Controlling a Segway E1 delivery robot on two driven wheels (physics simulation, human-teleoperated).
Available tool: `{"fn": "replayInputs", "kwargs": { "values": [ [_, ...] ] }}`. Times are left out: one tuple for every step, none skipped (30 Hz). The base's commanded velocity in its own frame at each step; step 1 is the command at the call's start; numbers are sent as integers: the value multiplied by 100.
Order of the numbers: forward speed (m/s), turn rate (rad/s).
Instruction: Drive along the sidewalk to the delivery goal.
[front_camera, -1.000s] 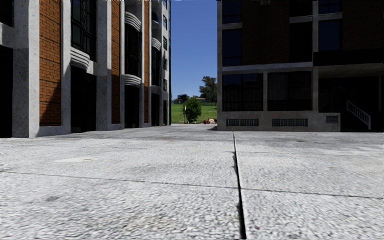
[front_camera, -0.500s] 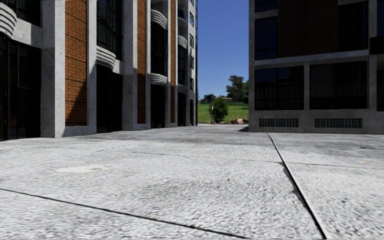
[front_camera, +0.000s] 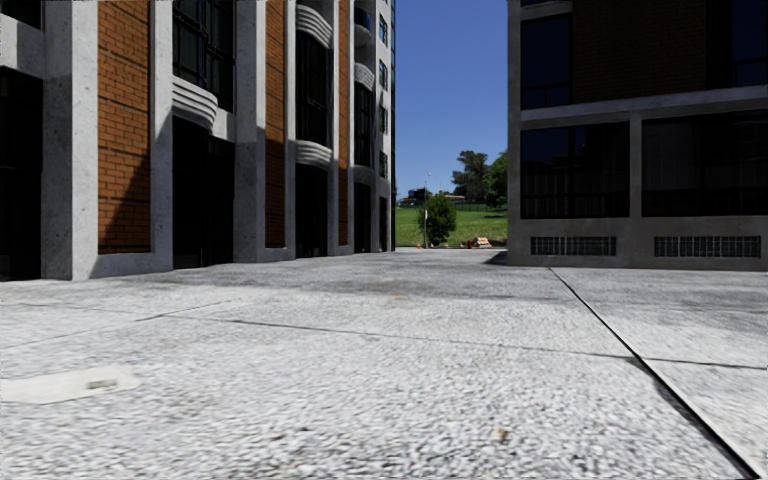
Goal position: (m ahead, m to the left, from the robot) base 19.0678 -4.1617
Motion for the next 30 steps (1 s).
{"fn": "replayInputs", "kwargs": {
  "values": [
    [200, 0],
    [200, 0],
    [200, 0],
    [200, 0],
    [200, 0],
    [200, 0],
    [200, 0],
    [200, 0],
    [200, 0],
    [200, 0],
    [200, 0],
    [200, 0],
    [200, 0],
    [200, 0],
    [200, 0],
    [200, 0],
    [200, 0],
    [200, 0],
    [200, 0],
    [200, 0],
    [200, 0],
    [200, 0],
    [200, 0],
    [200, 0],
    [200, 0],
    [200, 0],
    [200, 0],
    [200, 0],
    [200, 0],
    [200, 0]
  ]
}}
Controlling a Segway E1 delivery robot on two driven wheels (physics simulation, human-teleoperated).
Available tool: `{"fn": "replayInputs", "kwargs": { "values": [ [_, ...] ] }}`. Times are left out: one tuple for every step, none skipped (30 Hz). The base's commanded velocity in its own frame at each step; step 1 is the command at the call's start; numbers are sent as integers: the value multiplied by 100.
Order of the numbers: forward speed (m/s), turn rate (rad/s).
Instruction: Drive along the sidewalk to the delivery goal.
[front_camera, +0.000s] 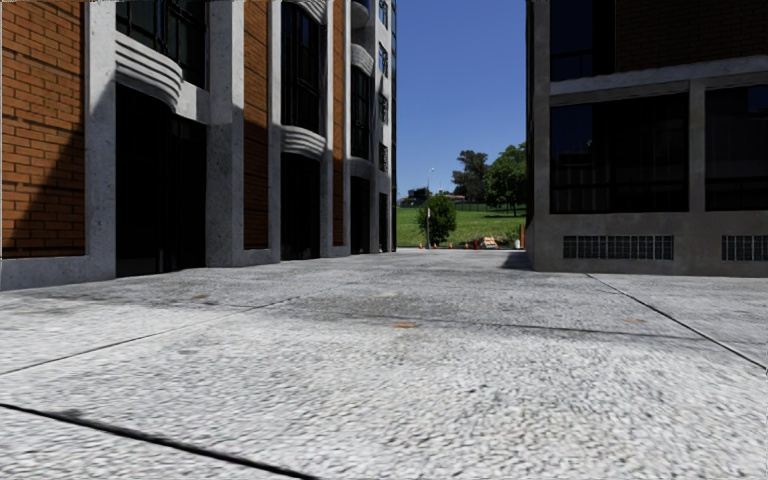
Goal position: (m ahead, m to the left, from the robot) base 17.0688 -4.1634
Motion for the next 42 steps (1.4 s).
{"fn": "replayInputs", "kwargs": {
  "values": [
    [200, 0],
    [200, 0],
    [200, 0],
    [200, 0],
    [200, -17],
    [200, -39],
    [200, -39],
    [200, -63],
    [200, -85],
    [200, -104],
    [200, -115],
    [200, -118],
    [200, -118],
    [200, -118],
    [200, -117],
    [200, -43],
    [200, 0],
    [200, 0],
    [200, 0],
    [200, 0],
    [200, 0],
    [200, 0],
    [200, 0],
    [200, 0],
    [200, 0],
    [200, 0],
    [200, 0],
    [200, 0],
    [200, 0],
    [200, 0],
    [200, 0],
    [200, 0],
    [200, 0],
    [200, 0],
    [200, 0],
    [200, 0],
    [200, 0],
    [200, 0],
    [200, 0],
    [200, 0],
    [200, 0],
    [200, 0]
  ]
}}
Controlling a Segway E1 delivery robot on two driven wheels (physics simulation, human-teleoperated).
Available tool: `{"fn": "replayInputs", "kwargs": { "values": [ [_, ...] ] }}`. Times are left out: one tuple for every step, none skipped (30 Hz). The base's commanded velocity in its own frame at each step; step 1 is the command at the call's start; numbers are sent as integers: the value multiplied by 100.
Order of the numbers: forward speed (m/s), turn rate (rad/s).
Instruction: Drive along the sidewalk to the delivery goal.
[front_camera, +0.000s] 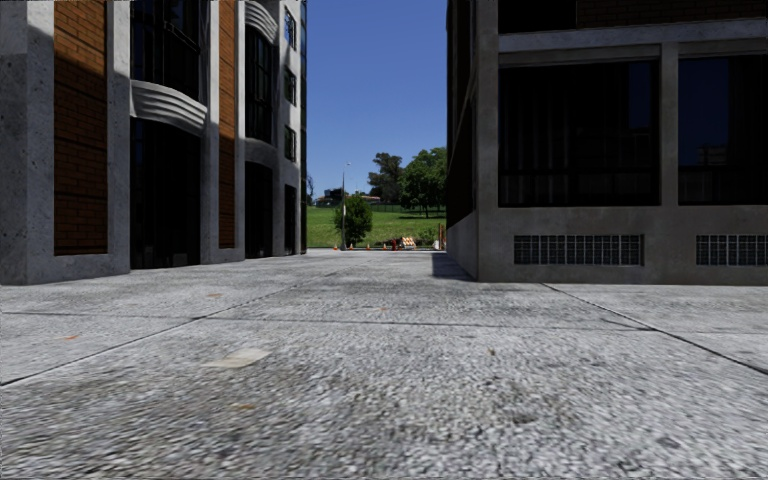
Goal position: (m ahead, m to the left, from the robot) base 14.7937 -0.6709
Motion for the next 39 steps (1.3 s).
{"fn": "replayInputs", "kwargs": {
  "values": [
    [200, 0],
    [200, 0],
    [200, 0],
    [200, 0],
    [200, 0],
    [200, 0],
    [200, 0],
    [200, 0],
    [200, 0],
    [200, 0],
    [200, 0],
    [200, 0],
    [200, 0],
    [200, 0],
    [200, 0],
    [200, 0],
    [200, 0],
    [200, 0],
    [200, 0],
    [200, 0],
    [200, 0],
    [200, 0],
    [200, 0],
    [200, 0],
    [200, 0],
    [200, 0],
    [200, 0],
    [200, 0],
    [200, 0],
    [200, 0],
    [200, 0],
    [200, 0],
    [200, 0],
    [200, 0],
    [200, 0],
    [200, 0],
    [200, 0],
    [200, 0],
    [200, 0]
  ]
}}
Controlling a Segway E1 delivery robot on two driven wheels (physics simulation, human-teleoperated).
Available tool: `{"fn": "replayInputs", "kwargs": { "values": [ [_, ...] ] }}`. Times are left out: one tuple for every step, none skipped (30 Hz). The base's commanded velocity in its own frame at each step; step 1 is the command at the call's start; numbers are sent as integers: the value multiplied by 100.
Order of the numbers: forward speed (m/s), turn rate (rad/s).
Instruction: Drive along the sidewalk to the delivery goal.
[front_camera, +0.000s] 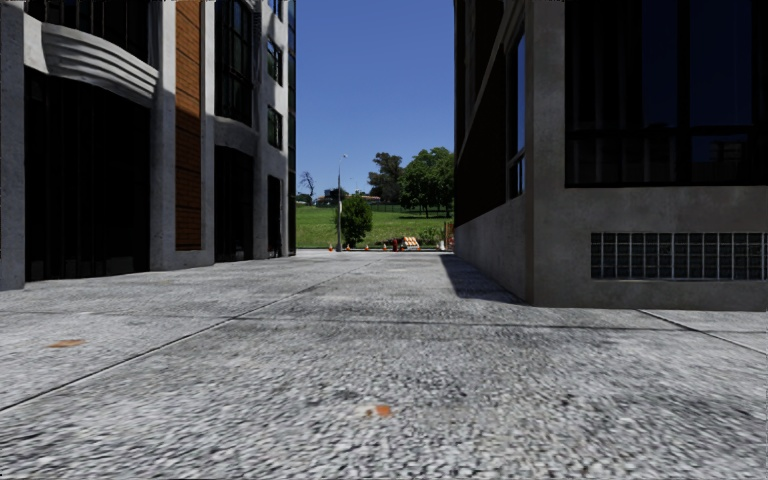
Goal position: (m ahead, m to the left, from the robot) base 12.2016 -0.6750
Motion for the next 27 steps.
{"fn": "replayInputs", "kwargs": {
  "values": [
    [200, 0],
    [200, 0],
    [200, 0],
    [200, 0],
    [200, 0],
    [200, 0],
    [200, 0],
    [200, 0],
    [200, 0],
    [200, 0],
    [200, 0],
    [200, 0],
    [200, 0],
    [200, -46],
    [200, -74],
    [200, -92],
    [200, -97],
    [200, -97],
    [200, -46],
    [200, -46],
    [200, 0],
    [200, 0],
    [200, 0],
    [200, 0],
    [200, 0],
    [200, 0],
    [200, 0]
  ]
}}
